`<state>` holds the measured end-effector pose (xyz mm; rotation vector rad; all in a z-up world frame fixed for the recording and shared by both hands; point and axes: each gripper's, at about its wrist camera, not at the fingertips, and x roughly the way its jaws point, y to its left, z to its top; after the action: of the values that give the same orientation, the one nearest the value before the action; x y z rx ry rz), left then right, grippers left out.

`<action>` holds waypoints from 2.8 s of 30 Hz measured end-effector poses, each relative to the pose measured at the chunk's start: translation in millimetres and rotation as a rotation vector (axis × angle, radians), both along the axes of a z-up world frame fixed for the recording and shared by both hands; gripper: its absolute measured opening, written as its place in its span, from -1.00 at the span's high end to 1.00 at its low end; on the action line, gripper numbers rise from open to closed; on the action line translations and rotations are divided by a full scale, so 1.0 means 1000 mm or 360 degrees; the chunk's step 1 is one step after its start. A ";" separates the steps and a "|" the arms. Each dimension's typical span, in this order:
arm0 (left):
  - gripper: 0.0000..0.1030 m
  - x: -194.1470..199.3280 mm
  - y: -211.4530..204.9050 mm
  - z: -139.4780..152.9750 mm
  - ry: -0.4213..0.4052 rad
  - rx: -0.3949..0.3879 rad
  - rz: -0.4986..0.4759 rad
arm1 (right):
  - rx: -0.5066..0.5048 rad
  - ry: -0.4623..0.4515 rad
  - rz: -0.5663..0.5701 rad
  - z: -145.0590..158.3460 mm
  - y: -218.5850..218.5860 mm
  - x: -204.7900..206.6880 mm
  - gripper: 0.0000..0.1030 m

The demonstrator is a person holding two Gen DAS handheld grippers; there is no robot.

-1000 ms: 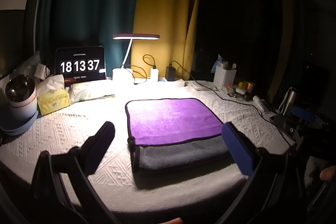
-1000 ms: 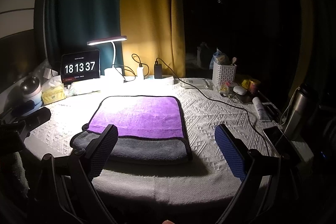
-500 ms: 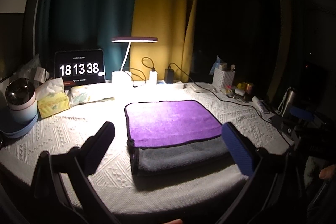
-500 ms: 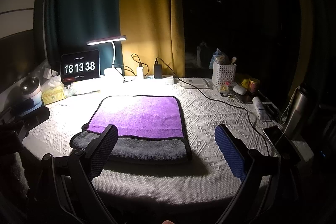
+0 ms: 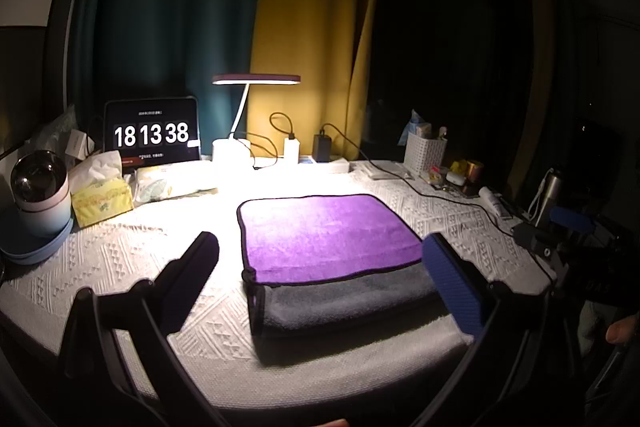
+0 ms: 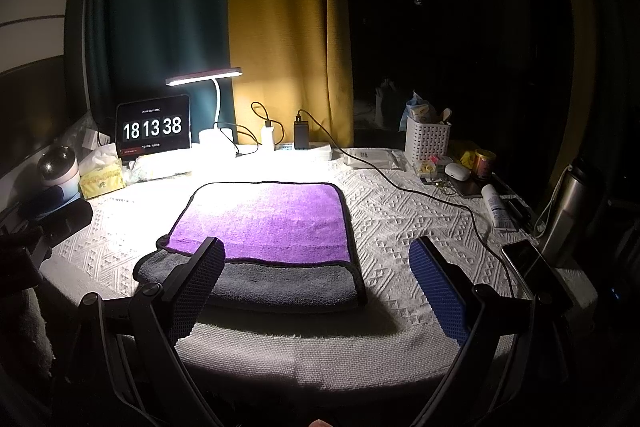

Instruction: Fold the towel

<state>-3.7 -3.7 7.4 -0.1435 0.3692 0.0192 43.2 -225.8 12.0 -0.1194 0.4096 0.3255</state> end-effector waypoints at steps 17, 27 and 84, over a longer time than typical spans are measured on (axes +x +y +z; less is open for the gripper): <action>-0.98 0.023 0.008 -0.014 0.0091 -0.0028 -0.0015 | -0.0010 0.0077 -0.0004 -0.018 0.004 0.020 -0.85; -0.97 0.057 0.017 -0.050 0.0260 -0.0047 0.0009 | -0.0026 0.0183 -0.0042 -0.043 -0.001 0.055 -0.85; 0.82 0.118 0.030 -0.122 0.0683 -0.0018 0.0122 | -0.0149 0.0502 0.0098 -0.109 0.005 0.138 0.81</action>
<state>114.6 25.8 -114.3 -0.1648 0.7922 0.1250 181.5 -221.2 -97.1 -0.1732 0.7351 0.3874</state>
